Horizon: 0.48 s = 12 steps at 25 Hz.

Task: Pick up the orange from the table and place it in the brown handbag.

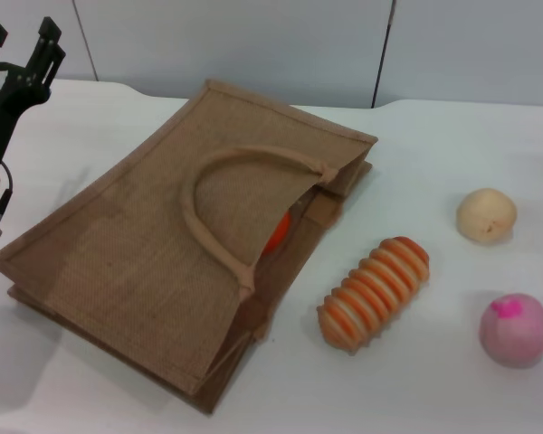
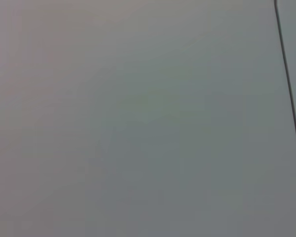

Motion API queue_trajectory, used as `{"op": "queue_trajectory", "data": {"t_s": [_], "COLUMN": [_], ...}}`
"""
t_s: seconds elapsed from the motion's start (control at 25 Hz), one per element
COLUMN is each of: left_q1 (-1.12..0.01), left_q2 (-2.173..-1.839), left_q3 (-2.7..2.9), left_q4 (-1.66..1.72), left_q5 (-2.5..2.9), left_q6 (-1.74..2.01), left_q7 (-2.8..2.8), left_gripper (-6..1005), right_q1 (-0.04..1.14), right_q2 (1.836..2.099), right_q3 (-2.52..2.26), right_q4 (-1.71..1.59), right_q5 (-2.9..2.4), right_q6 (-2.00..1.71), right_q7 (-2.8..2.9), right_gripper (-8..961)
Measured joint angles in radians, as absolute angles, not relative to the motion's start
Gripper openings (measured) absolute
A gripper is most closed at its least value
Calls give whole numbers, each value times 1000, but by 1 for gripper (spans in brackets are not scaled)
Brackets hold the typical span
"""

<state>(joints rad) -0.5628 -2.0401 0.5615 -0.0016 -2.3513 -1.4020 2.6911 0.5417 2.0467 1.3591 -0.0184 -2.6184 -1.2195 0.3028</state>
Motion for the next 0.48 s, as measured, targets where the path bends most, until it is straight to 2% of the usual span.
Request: {"op": "queue_trajectory", "data": {"t_s": [0.48], "left_q1": [-563], "left_q2": [-2040], "left_q3": [561], "left_q4": [-2], "left_q5": [-2352], "left_q6": [-1402], "left_q7": [2684], "left_gripper": [759], "right_q1": [538], "right_q2": [2046], "right_q3": [1359], "right_q4": [-18], "right_q5": [-2619], "right_q6": [-1220], "right_q7": [304], "right_gripper": [891]}}
